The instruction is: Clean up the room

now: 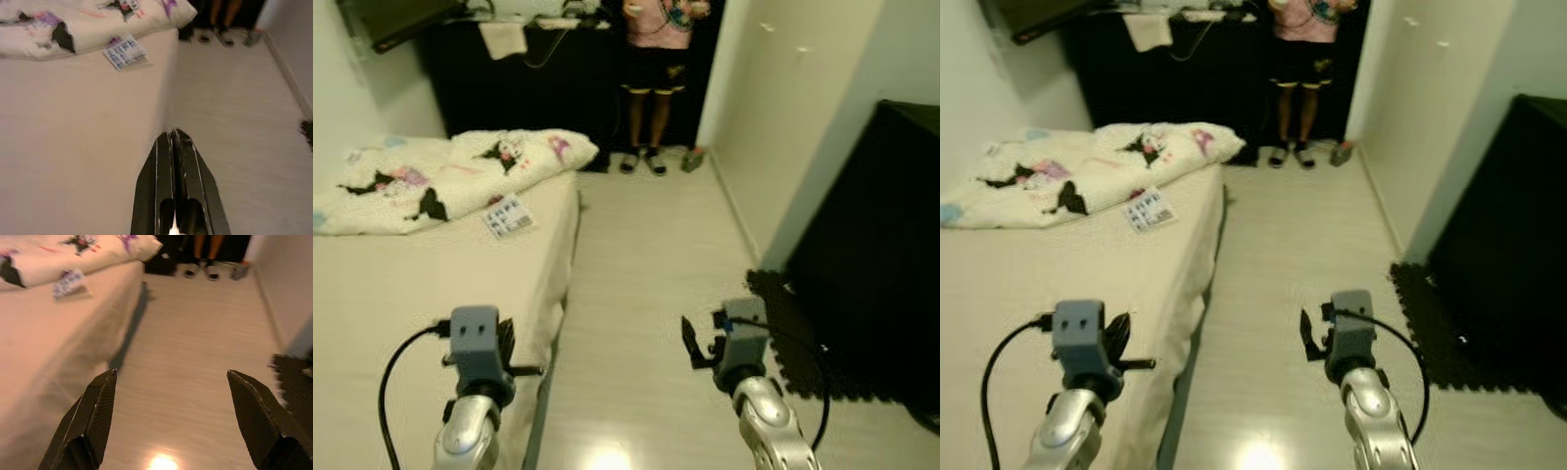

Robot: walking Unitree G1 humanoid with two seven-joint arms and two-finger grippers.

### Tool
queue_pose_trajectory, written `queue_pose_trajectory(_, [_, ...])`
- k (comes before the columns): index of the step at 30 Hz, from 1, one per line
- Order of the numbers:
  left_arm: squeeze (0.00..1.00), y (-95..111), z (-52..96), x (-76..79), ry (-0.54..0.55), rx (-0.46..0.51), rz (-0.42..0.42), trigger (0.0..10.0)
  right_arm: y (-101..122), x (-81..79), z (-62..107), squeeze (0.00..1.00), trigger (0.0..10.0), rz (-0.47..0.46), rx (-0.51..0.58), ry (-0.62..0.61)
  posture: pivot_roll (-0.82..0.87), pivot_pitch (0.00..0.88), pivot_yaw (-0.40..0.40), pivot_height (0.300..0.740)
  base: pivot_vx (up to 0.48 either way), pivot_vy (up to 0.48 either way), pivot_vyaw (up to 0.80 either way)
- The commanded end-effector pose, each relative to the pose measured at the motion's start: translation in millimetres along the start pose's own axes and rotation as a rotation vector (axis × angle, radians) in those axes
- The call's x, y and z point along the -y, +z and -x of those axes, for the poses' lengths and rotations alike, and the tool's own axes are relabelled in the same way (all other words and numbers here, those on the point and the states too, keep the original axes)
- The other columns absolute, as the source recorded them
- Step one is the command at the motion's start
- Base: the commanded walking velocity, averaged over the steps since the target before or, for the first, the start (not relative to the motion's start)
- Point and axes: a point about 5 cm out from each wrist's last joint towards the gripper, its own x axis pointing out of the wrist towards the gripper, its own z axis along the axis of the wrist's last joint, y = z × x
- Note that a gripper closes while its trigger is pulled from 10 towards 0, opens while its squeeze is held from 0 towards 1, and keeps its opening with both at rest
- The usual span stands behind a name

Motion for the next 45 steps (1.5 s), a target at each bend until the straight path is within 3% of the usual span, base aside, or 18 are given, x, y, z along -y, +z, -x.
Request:
queue_pose_trajectory(1, [0.0,-1.1,-0.2,3.7,-0.011,-0.008,0.016,10.0,-5.2,7.7,2.9,0.0,10.0,0.015,-0.026,-0.023,-0.05,0.048,-0.031,0.74,0.39,0.0,0.0])
queue_pose_trajectory(13, [0.0,0.1,-2.3,6.7,-0.028,-0.005,0.026,10.0,-8.2,5.0,4.5,0.0,10.0,0.005,-0.038,-0.008,-0.05,0.054,-0.031,0.74,0.387,0.0,0.0])
queue_pose_trajectory(24, [0.0,1.4,-2.4,9.3,-0.046,-0.002,0.01,10.0,-6.5,2.2,2.3,0.0,10.0,0.012,-0.034,0.011,-0.04,0.058,-0.035,0.74,0.375,0.0,-0.76])
queue_pose_trajectory(45, [0.0,-1.0,-1.8,10.8,-0.046,-0.015,0.032,10.0,-8.3,1.7,1.9,0.0,10.0,0.031,-0.046,0.018,-0.04,0.062,-0.036,0.74,0.384,0.0,0.0])
